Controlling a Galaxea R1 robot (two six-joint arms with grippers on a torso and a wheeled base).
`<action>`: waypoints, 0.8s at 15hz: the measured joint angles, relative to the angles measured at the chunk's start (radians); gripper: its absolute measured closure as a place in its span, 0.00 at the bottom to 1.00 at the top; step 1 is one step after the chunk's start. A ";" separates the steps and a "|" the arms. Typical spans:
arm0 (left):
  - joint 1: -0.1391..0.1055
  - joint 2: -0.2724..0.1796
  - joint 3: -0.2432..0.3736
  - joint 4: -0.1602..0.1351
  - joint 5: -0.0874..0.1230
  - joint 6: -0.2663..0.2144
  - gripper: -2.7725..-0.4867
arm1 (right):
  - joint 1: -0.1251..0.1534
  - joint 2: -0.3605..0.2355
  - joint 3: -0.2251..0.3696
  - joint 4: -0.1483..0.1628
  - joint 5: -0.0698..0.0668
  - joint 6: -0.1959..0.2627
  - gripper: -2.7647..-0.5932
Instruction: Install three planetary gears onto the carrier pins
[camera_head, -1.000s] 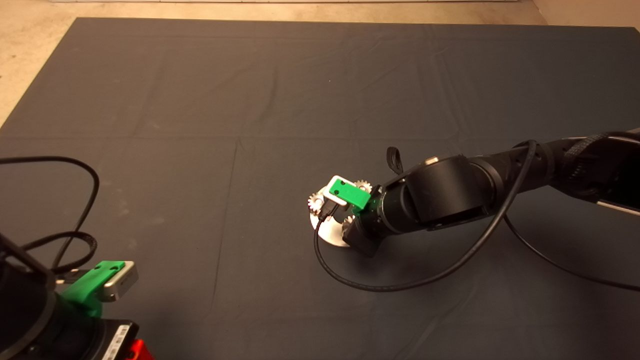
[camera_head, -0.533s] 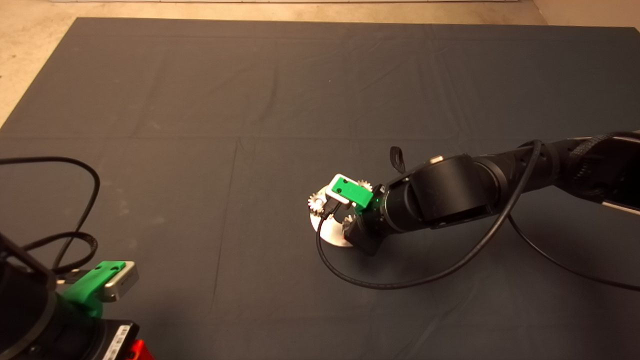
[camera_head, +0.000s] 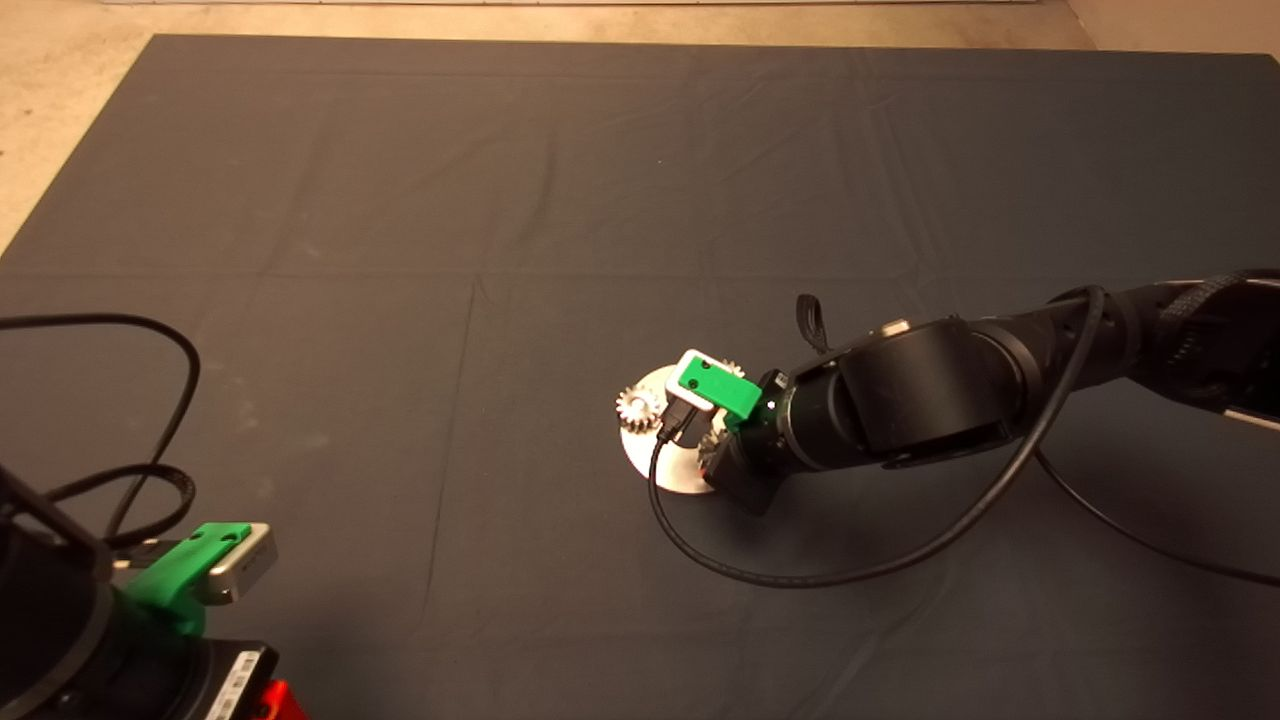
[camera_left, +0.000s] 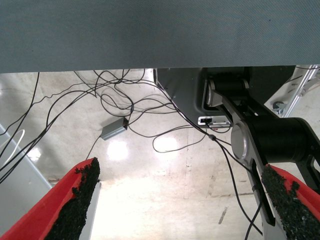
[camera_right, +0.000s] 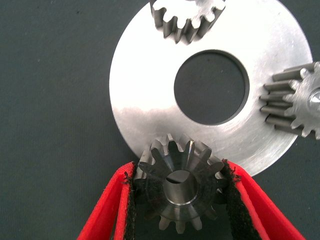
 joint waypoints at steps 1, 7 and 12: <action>0.000 0.000 0.000 0.000 0.000 0.000 0.19 | -0.005 -0.003 0.012 -0.001 -0.004 0.000 0.80; 0.000 0.000 0.000 0.000 0.000 0.000 0.19 | -0.027 -0.002 0.040 -0.023 -0.019 -0.019 0.80; 0.000 0.000 0.000 0.000 0.000 0.000 0.19 | -0.032 0.007 0.028 -0.029 -0.027 -0.029 0.81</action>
